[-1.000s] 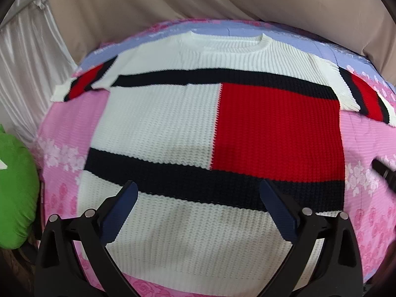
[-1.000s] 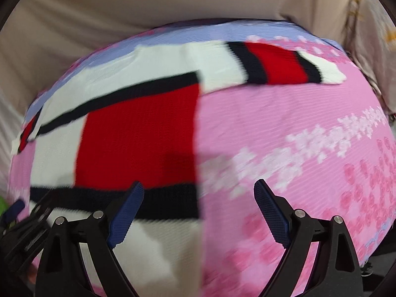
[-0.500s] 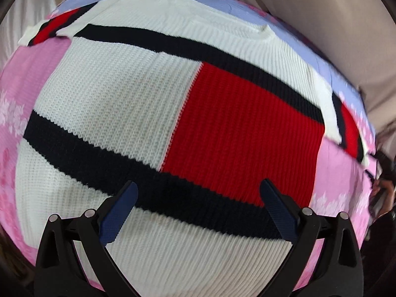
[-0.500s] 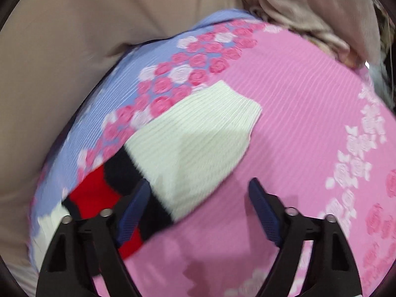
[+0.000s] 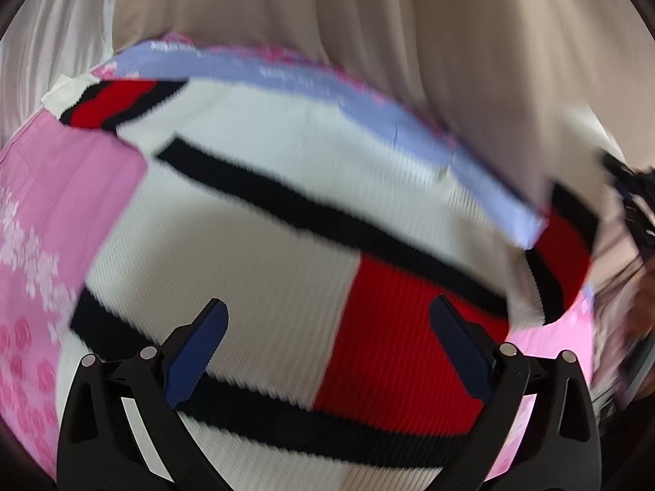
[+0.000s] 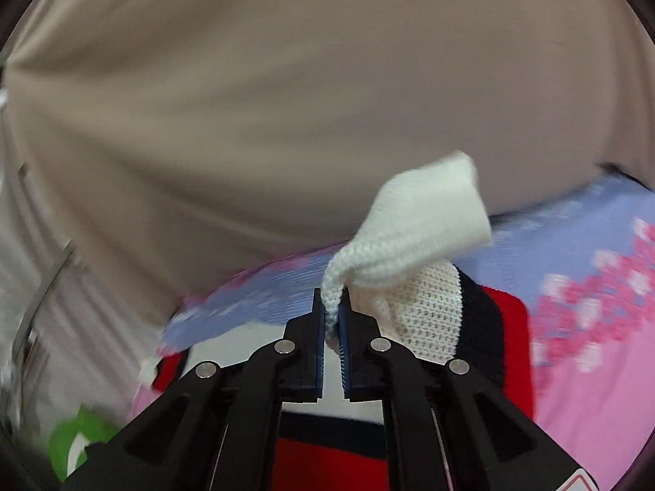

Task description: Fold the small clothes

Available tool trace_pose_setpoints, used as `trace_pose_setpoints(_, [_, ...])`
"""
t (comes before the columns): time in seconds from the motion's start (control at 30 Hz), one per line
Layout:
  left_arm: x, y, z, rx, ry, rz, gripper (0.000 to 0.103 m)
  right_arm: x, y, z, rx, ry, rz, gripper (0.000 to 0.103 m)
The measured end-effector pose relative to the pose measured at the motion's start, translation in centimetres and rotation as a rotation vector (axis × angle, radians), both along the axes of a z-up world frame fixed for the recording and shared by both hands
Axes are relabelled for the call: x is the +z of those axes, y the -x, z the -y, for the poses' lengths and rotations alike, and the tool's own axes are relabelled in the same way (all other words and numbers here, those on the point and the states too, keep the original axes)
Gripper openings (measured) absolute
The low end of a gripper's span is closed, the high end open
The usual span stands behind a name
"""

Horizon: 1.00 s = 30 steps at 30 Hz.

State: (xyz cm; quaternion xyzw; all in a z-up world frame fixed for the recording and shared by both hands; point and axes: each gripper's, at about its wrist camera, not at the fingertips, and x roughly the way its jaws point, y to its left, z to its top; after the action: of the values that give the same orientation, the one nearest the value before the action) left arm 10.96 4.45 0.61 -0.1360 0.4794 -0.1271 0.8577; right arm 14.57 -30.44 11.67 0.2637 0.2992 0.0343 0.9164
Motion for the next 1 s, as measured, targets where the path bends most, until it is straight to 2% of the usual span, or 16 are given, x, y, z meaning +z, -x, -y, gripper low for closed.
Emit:
trace_pose_setpoints(0.07, [0.7, -1.4, -1.8, 0.016, 0.062, 0.009, 0.098, -1.2, -3.7, -8.1, 0.18, 0.061, -0.015, 0.015])
trace_pose_setpoints(0.1, [0.8, -2.1, -2.6, 0.022, 0.087, 0.005, 0.098, -2.0, -4.5, -10.3, 0.205, 0.11, -0.029, 0.021])
trace_pose_setpoints(0.17, [0.3, -4.2, -3.7, 0.042, 0.124, -0.013, 0.098, -3.8, -4.8, -12.8, 0.185, 0.18, -0.074, 0.023])
trace_pose_setpoints(0.23, [-0.7, -6.6, -4.2, 0.055, 0.154, -0.037, 0.098, -5.9, -2.7, -11.5, 0.107, 0.137, -0.122, 0.035])
trace_pose_setpoints(0.3, [-2.7, -9.3, -4.5, 0.079, 0.158, -0.086, 0.098, -7.9, 0.5, -8.8, -0.038, 0.157, -0.2, 0.056])
trace_pose_setpoints(0.43, [-5.5, -13.0, -5.1, 0.132, 0.154, -0.125, 0.098, -11.7, 6.0, -5.1, -0.23, 0.246, -0.427, 0.057])
trace_pose_setpoints(0.5, [-7.2, -14.8, -5.1, 0.167, 0.18, -0.17, 0.097, -12.9, 6.7, -4.8, -0.24, 0.246, -0.468, 0.057])
trace_pose_setpoints(0.53, [-8.0, -15.5, -5.0, 0.181, 0.188, -0.199, 0.092, -13.5, 6.5, -5.1, -0.234, 0.269, -0.483, 0.057])
trace_pose_setpoints(0.6, [-9.1, -16.5, -4.8, 0.193, 0.183, -0.23, 0.062, -14.8, 5.4, -5.9, -0.209, 0.313, -0.501, 0.057])
trace_pose_setpoints(0.63, [-9.4, -16.8, -4.5, 0.195, 0.158, -0.234, 0.033, -15.5, 4.8, -6.1, -0.204, 0.316, -0.508, 0.057])
trace_pose_setpoints(0.67, [-9.2, -17.3, -4.1, 0.191, 0.109, -0.231, 0.011, -15.8, 3.9, -6.0, -0.198, 0.294, -0.506, 0.052])
trace_pose_setpoints(0.73, [-8.3, -17.6, -3.9, 0.175, 0.12, -0.202, 0.009, -15.8, 3.6, -4.8, -0.201, 0.234, -0.49, 0.022])
trace_pose_setpoints(0.77, [-7.7, -17.6, -4.1, 0.182, 0.12, -0.179, 0.008, -15.2, 3.6, -4.2, -0.212, 0.194, -0.459, 0.017])
trace_pose_setpoints(0.87, [-6.9, -16.9, -4.2, 0.173, 0.081, -0.136, 0.008, -15.0, 5.0, -1.8, -0.272, 0.159, -0.405, 0.015])
trace_pose_setpoints(0.97, [-9.7, -16.4, -3.1, 0.13, 0.006, -0.162, 0.009, -18.7, 7.1, 0.3, -0.308, 0.106, -0.511, 0.014])
trace_pose_setpoints(1.0, [-9.5, -16.0, -2.9, 0.121, -0.012, -0.121, 0.009, -18.6, 7.7, 0.1, -0.293, 0.115, -0.481, 0.013])
